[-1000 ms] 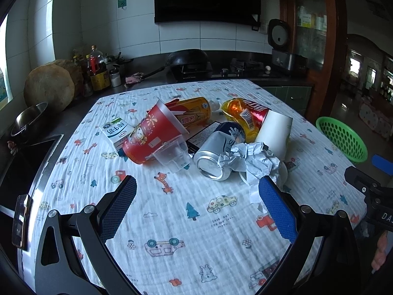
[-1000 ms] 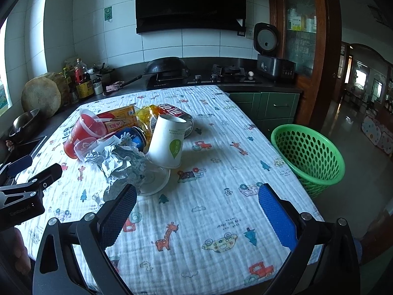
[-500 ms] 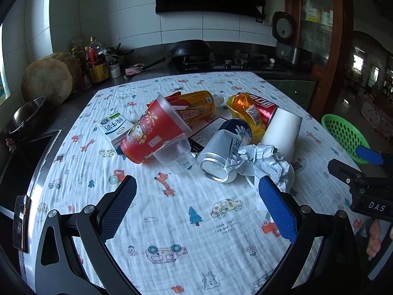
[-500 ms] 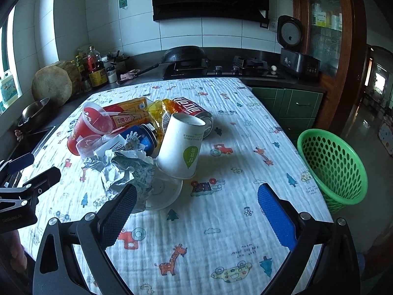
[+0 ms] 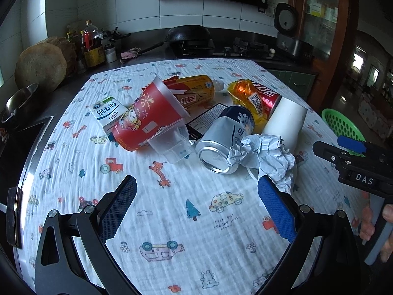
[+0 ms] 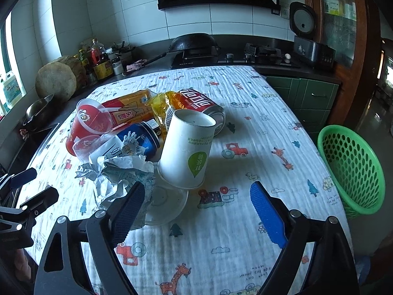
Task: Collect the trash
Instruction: 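Reach the right gripper to the white paper cup and grasp it, then grasp the crumpled foil with the left gripper while the right gripper lifts the white cup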
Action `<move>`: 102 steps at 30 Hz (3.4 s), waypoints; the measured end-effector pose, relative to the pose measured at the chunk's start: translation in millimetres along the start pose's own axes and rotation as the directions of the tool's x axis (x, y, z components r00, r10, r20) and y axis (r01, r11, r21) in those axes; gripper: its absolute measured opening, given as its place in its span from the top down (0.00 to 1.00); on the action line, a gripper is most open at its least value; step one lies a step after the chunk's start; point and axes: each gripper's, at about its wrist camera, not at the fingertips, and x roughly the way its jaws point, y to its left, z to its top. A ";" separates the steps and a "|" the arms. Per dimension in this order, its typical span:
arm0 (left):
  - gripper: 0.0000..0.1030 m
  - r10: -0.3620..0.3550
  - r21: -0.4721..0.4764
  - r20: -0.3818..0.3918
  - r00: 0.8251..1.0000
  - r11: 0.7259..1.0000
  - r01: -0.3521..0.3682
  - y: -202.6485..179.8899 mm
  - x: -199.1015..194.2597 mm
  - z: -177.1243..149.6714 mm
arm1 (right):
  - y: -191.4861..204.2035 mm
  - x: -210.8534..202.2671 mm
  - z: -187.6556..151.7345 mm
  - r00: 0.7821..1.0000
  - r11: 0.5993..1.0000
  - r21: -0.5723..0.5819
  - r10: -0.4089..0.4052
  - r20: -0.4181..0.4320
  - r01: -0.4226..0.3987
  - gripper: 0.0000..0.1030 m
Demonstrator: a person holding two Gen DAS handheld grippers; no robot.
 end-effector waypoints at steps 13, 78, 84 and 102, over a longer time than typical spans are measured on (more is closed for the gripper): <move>0.17 -0.044 0.000 -0.035 0.998 0.999 0.045 1.1 7.7 0.6 | -4.9 49.0 26.4 0.997 0.999 0.031 0.045 -0.066 -0.044 0.25; 0.66 -0.223 0.143 -0.131 0.966 0.960 0.241 -72.4 45.2 8.8 | -57.8 -100.7 5.5 0.983 0.973 0.187 -0.158 0.093 0.138 0.46; 0.68 -0.241 0.134 -0.105 0.965 0.958 0.254 -65.5 32.7 11.8 | -58.4 -97.2 14.5 0.983 0.975 0.172 -0.160 0.094 0.142 0.46; 0.71 -0.347 0.125 -0.023 0.938 0.930 0.347 -53.2 -8.1 40.1 | -77.9 -92.3 31.1 0.979 0.975 0.149 -0.178 0.102 0.162 0.46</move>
